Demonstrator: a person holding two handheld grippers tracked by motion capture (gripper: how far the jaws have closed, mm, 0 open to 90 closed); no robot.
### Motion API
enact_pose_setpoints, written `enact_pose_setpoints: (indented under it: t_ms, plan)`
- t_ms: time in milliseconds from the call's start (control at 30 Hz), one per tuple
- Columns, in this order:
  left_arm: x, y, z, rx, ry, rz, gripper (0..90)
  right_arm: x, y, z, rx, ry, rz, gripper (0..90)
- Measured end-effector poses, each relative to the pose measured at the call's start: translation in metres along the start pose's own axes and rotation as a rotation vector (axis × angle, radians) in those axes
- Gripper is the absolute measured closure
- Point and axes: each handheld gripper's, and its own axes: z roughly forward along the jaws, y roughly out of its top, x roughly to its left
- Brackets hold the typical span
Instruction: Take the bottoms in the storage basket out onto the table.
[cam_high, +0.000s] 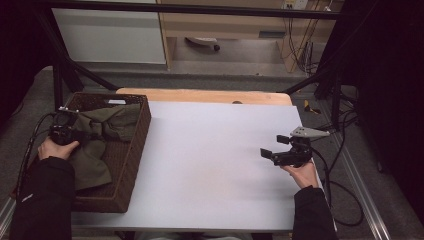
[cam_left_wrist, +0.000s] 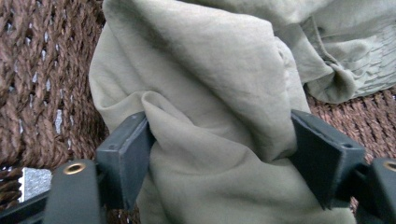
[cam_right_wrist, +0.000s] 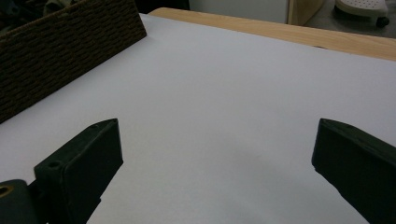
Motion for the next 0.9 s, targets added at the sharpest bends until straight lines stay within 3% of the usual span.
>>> enact_pose_setpoints:
  t_ms: [167, 333, 600, 900]
  plan:
    - [0.0001, -0.0008, 0.0041, 0.032, 0.008, -0.014, 32.0, 0.0, 0.0, 0.0, 0.0, 0.0, 0.0, 2.5]
    - [-0.0022, -0.0016, 0.0063, 0.066, 0.021, -0.009, 43.5, 0.0003, -0.0001, 0.0002, 0.0, 0.001, 0.0, 2.5]
    - [-0.0061, -0.0024, 0.0066, 0.088, 0.005, 0.003, 76.4, 0.0004, 0.0, 0.0001, 0.0, 0.002, 0.001, 2.6]
    - [-0.0083, -0.003, -0.0013, 0.063, -0.015, 0.011, 81.3, 0.0001, 0.0002, -0.0012, -0.004, 0.001, 0.0, 2.6]
